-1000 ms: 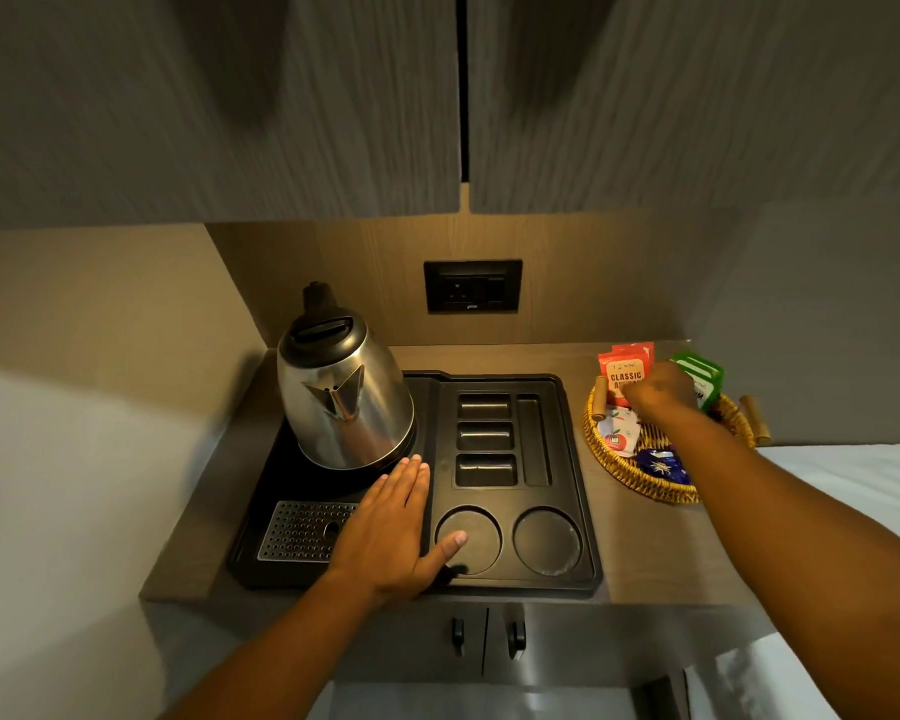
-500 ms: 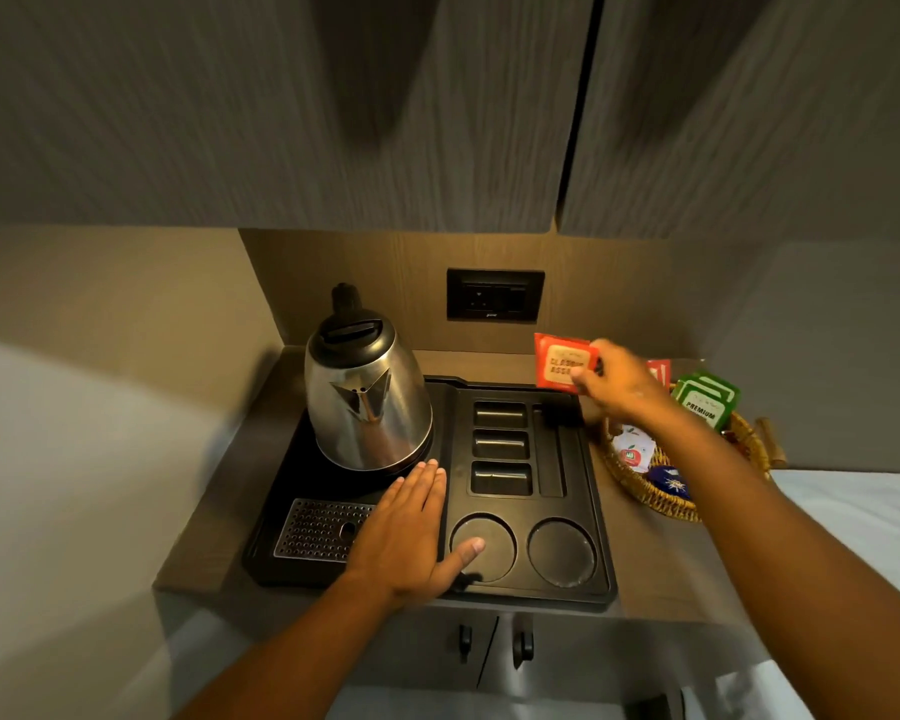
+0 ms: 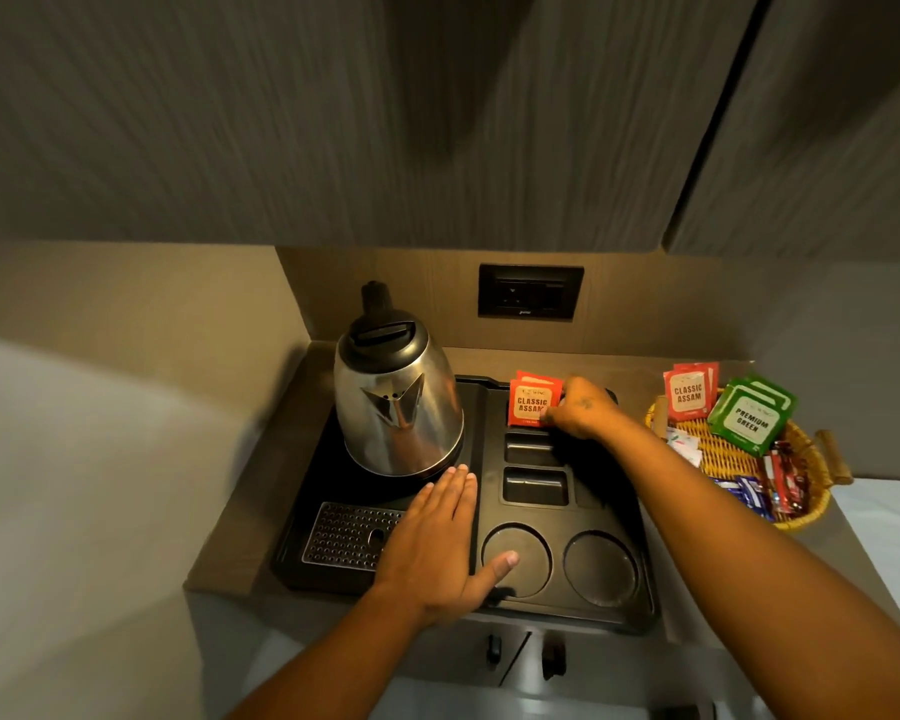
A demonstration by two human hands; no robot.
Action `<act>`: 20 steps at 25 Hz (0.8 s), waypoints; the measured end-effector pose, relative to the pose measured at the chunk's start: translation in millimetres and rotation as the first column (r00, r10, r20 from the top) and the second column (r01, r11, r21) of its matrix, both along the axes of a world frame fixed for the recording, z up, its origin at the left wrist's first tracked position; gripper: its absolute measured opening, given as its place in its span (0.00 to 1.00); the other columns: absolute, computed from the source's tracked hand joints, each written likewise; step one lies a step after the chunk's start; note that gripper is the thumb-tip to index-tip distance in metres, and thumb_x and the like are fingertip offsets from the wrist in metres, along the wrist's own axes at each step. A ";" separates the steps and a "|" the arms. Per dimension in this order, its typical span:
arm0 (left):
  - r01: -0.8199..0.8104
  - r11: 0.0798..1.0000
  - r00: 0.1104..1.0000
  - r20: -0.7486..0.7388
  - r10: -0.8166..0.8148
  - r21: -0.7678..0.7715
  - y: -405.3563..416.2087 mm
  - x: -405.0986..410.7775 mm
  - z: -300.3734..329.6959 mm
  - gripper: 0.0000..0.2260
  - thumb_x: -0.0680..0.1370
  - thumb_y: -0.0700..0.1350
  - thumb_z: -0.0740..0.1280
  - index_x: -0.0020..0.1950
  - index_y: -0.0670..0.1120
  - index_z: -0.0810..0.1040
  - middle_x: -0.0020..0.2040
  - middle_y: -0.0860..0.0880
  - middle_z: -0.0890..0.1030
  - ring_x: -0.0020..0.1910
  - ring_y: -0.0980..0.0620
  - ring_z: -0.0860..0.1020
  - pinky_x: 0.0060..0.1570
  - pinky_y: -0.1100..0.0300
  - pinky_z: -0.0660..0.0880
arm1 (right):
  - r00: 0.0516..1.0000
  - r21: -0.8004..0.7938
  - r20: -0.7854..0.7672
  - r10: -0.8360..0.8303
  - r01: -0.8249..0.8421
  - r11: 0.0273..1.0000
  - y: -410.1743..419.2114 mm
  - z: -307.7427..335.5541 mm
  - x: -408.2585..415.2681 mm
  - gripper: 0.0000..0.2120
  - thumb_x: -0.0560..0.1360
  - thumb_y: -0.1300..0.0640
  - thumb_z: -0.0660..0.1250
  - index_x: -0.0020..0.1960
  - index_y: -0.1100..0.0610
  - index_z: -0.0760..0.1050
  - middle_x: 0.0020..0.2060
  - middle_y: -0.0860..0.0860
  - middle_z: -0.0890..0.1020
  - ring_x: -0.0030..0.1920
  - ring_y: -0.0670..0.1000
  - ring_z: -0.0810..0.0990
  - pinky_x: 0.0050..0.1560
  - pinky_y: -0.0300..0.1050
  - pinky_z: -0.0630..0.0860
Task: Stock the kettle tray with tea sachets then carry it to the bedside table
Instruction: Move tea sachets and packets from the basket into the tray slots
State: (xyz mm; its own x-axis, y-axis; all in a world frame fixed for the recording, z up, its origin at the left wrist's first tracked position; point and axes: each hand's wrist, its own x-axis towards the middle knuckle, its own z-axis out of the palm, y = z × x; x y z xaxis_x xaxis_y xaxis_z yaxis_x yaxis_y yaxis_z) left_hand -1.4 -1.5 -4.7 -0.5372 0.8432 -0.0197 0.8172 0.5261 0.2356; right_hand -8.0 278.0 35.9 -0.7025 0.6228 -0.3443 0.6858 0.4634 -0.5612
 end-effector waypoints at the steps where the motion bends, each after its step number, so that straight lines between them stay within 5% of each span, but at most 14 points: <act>1: 0.008 1.000 1.000 -0.001 -0.008 0.007 0.6 0.7 -0.8 0.44 0.74 0.75 0.42 0.80 0.47 0.43 0.81 0.49 0.44 0.78 0.55 0.39 0.76 0.54 0.42 | 0.999 0.040 -0.005 -0.033 0.033 0.999 7.6 6.2 9.4 0.17 0.72 0.54 0.72 0.57 0.57 0.74 0.52 0.55 0.81 0.51 0.56 0.80 0.52 0.52 0.78; 3: 0.009 1.000 1.000 0.000 -0.009 0.014 -0.6 -1.2 -2.1 0.44 0.74 0.76 0.43 0.80 0.47 0.44 0.81 0.49 0.45 0.78 0.55 0.39 0.76 0.55 0.42 | 0.991 0.265 -0.085 -0.100 0.120 0.957 29.9 19.1 38.2 0.19 0.71 0.53 0.72 0.59 0.56 0.73 0.52 0.56 0.80 0.51 0.59 0.80 0.50 0.53 0.78; 6: 0.016 0.999 0.999 -0.032 -0.015 0.033 1.6 -2.4 -4.6 0.45 0.73 0.76 0.43 0.80 0.47 0.45 0.80 0.49 0.46 0.78 0.54 0.41 0.76 0.55 0.43 | 0.978 0.609 -0.085 -0.189 0.201 0.767 83.1 29.6 98.8 0.18 0.71 0.56 0.70 0.59 0.59 0.73 0.53 0.60 0.79 0.53 0.63 0.78 0.48 0.55 0.76; 12: 0.013 1.000 1.000 -0.026 -0.014 -0.027 3.6 0.9 -1.4 0.46 0.72 0.76 0.40 0.79 0.46 0.42 0.80 0.49 0.42 0.78 0.53 0.39 0.76 0.55 0.41 | 0.951 0.655 0.214 -0.223 0.030 0.755 139.2 10.1 168.8 0.38 0.62 0.38 0.75 0.64 0.58 0.69 0.55 0.59 0.77 0.55 0.60 0.76 0.51 0.53 0.74; 20: -0.001 1.000 1.000 -0.010 0.000 -0.017 3.2 -0.2 -0.2 0.46 0.72 0.76 0.40 0.80 0.46 0.44 0.80 0.49 0.45 0.78 0.54 0.41 0.76 0.54 0.43 | 0.950 0.643 0.256 -0.176 -0.031 0.766 141.8 17.3 156.6 0.38 0.64 0.45 0.77 0.66 0.60 0.67 0.58 0.61 0.74 0.58 0.61 0.73 0.55 0.54 0.73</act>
State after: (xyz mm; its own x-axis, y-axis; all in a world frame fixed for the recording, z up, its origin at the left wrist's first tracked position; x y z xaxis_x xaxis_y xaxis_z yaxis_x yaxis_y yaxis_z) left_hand -1.6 1.7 -4.9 -0.5378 0.8426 -0.0289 0.8192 0.5303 0.2183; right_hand 148.6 419.7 53.1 -0.5808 0.8135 -0.0283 0.8108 0.5813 0.0683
